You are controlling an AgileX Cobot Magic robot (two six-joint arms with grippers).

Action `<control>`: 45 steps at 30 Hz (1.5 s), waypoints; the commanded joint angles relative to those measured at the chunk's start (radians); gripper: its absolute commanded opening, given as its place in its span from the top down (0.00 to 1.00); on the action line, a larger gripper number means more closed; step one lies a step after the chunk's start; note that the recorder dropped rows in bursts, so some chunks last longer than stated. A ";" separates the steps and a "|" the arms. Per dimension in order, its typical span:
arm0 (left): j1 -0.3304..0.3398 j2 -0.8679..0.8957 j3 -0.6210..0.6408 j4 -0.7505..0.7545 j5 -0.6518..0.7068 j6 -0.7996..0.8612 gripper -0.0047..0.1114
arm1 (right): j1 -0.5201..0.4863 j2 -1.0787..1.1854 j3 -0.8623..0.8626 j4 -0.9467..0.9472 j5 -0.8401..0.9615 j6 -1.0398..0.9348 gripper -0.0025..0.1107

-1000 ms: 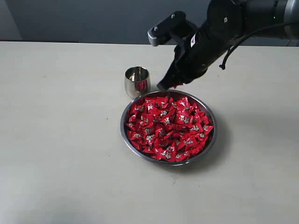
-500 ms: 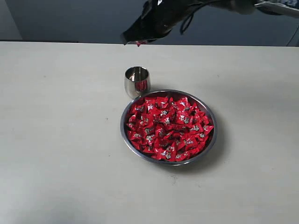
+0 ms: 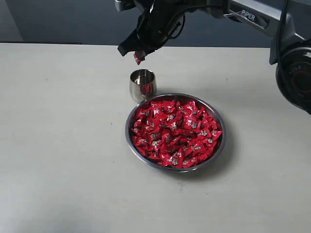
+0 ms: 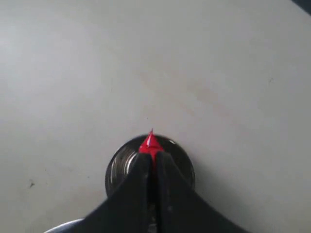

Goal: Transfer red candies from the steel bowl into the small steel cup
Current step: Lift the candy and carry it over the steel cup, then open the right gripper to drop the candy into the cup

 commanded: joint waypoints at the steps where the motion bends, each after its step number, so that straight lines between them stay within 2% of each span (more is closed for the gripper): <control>1: -0.005 -0.004 0.004 0.006 -0.002 -0.003 0.96 | 0.001 0.021 -0.007 -0.019 0.016 0.001 0.98; 9: -0.005 -0.004 0.004 0.006 -0.002 -0.003 0.96 | 0.001 0.029 -0.007 -0.012 0.009 0.001 0.98; 11: -0.005 -0.004 0.004 0.006 -0.002 -0.003 0.96 | 0.001 0.031 -0.007 -0.010 0.009 0.001 0.89; 15: -0.005 -0.004 0.004 0.006 -0.002 -0.003 0.96 | 0.001 0.033 -0.007 -0.010 0.008 0.001 0.65; 17: -0.005 -0.004 0.004 0.006 -0.002 -0.003 0.96 | 0.001 0.033 -0.007 -0.008 0.008 0.001 0.62; 24: -0.005 -0.004 0.004 0.006 -0.002 -0.003 0.96 | 0.001 0.026 -0.007 -0.012 0.030 0.001 0.64; 26: -0.005 -0.004 0.004 0.006 -0.002 -0.003 0.96 | 0.001 0.019 -0.007 -0.012 0.042 0.001 0.71; 30: -0.005 -0.004 0.004 0.006 -0.002 -0.003 0.96 | 0.001 0.000 -0.007 -0.014 0.039 0.008 0.98; 37: -0.005 -0.004 0.004 0.006 -0.002 -0.003 0.96 | -0.001 -0.050 0.041 -0.008 -0.045 0.082 0.98; 45: -0.005 -0.004 0.004 0.006 -0.002 -0.003 0.96 | -0.001 -0.306 0.508 0.013 -0.398 0.082 0.98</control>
